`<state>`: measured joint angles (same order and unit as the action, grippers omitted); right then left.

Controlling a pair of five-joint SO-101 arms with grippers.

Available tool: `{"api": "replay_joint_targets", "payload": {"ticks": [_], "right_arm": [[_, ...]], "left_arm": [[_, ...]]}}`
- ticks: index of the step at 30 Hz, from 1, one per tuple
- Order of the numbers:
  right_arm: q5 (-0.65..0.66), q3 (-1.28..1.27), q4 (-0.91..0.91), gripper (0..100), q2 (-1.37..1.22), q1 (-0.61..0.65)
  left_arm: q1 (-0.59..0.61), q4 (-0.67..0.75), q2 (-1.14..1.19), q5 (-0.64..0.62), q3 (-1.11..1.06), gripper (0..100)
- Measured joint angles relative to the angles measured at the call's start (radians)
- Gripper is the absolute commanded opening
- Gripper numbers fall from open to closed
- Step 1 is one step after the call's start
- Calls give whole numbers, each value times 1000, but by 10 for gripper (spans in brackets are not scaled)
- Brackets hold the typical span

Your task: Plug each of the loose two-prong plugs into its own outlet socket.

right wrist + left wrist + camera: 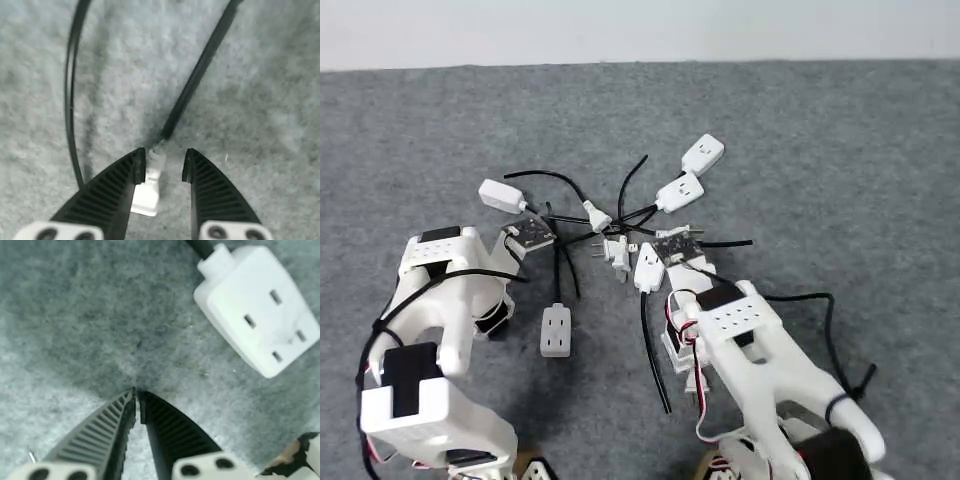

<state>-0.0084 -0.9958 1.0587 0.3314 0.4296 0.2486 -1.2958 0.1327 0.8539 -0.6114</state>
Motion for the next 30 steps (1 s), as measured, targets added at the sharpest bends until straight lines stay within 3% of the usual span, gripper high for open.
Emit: {"api": "replay_joint_targets", "payload": {"ticks": [4,7,12,23,30], "right_arm": [[3,48,15,115,-100,11],[5,97,25,8,-167,31],[14,115,26,9,-190,-21],[331,132,213,7,32,-296],[512,324,387,7,183,-594]], "left_arm": [[0,0,0,0,0,13],[0,0,0,0,0,13],[3,0,0,0,0,13],[3,0,0,0,0,13],[3,0,0,0,0,13]]}}
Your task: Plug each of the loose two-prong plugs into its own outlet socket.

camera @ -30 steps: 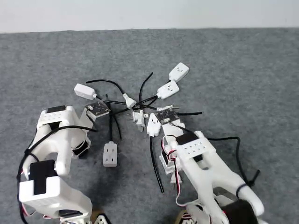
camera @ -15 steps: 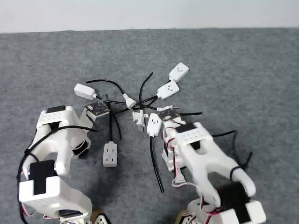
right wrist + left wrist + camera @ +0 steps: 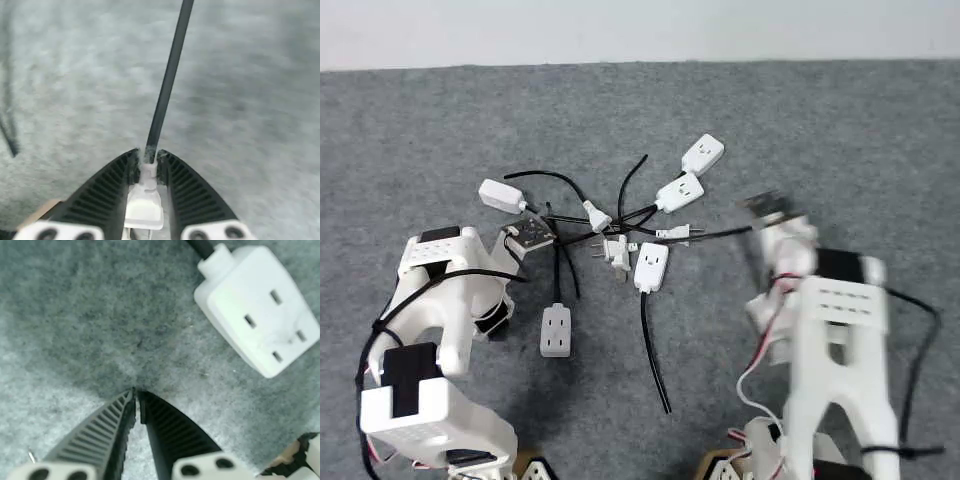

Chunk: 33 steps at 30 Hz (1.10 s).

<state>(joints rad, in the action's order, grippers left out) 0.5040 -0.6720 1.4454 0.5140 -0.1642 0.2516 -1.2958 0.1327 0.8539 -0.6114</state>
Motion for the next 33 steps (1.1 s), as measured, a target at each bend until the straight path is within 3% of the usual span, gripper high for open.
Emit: {"api": "replay_joint_targets", "payload": {"ticks": [4,10,19,27,33], "right_arm": [[63,80,28,7,11,-149],[97,86,-28,7,11,-273],[106,68,-241,8,-173,-287],[238,68,-562,15,-509,-315],[273,68,-663,207,-595,-324]], "left_arm": [[2,0,0,0,0,13],[3,0,0,0,0,13],[3,0,0,0,0,13],[3,0,0,0,0,13],[3,0,0,0,0,13]]}}
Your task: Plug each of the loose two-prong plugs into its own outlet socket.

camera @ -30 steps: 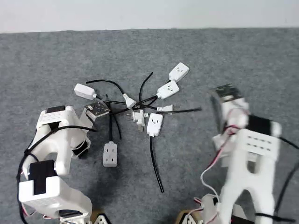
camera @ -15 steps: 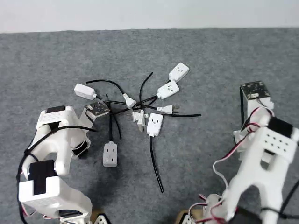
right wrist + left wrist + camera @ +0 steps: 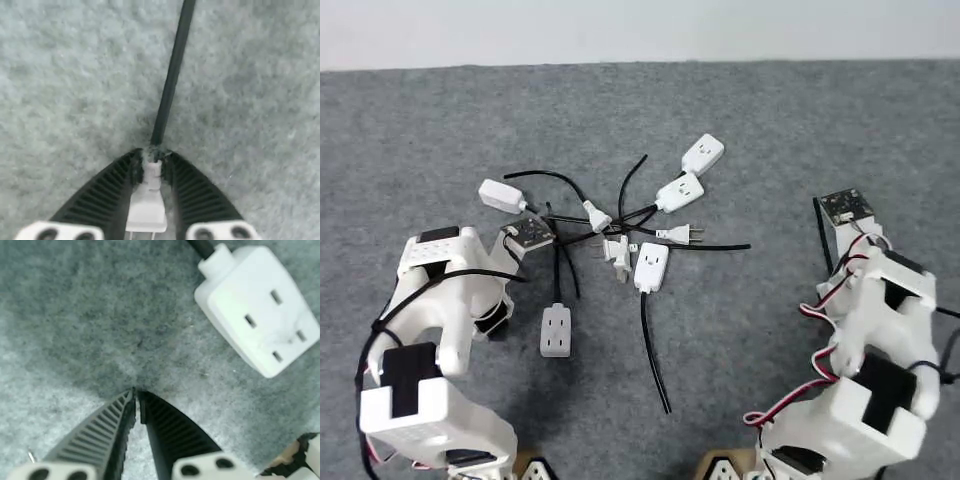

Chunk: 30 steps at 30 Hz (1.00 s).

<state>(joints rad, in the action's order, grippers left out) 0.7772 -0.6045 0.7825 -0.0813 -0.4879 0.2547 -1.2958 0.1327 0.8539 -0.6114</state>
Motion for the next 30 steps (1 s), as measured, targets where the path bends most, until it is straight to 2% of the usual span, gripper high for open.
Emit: {"api": "replay_joint_targets", "payload": {"ticks": [2,8,11,18,26,30], "right_arm": [[-5,6,25,219,0,0],[-43,43,206,114,20,0],[-46,44,256,107,43,0],[-112,44,178,108,46,2],[-123,44,160,103,-6,37],[-124,46,155,32,-29,41]], "left_arm": [[0,0,0,0,0,13],[0,0,0,0,0,13],[0,0,0,0,0,13],[0,0,0,0,0,13],[0,0,0,0,0,13],[0,0,0,0,0,13]]}}
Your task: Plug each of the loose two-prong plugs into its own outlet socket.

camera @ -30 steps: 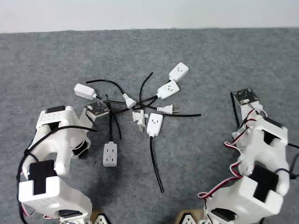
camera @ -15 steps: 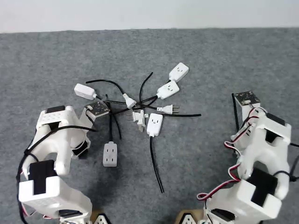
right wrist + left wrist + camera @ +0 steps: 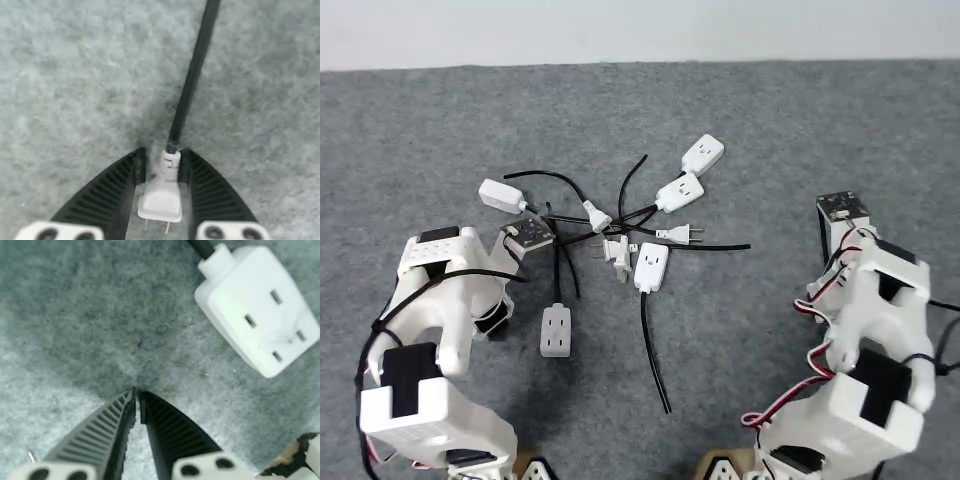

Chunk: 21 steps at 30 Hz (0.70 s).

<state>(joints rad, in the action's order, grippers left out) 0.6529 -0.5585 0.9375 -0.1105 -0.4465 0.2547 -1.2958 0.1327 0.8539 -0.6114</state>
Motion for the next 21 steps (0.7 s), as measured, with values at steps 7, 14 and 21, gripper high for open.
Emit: {"api": "replay_joint_targets", "payload": {"ticks": [7,14,21], "right_arm": [[-2,3,-2,7,-2,-2],[-48,-2,103,7,117,5],[-253,-2,313,8,532,216]], "left_arm": [[0,0,0,0,0,13],[0,0,0,0,0,13],[0,17,2,-138,5,13]]}}
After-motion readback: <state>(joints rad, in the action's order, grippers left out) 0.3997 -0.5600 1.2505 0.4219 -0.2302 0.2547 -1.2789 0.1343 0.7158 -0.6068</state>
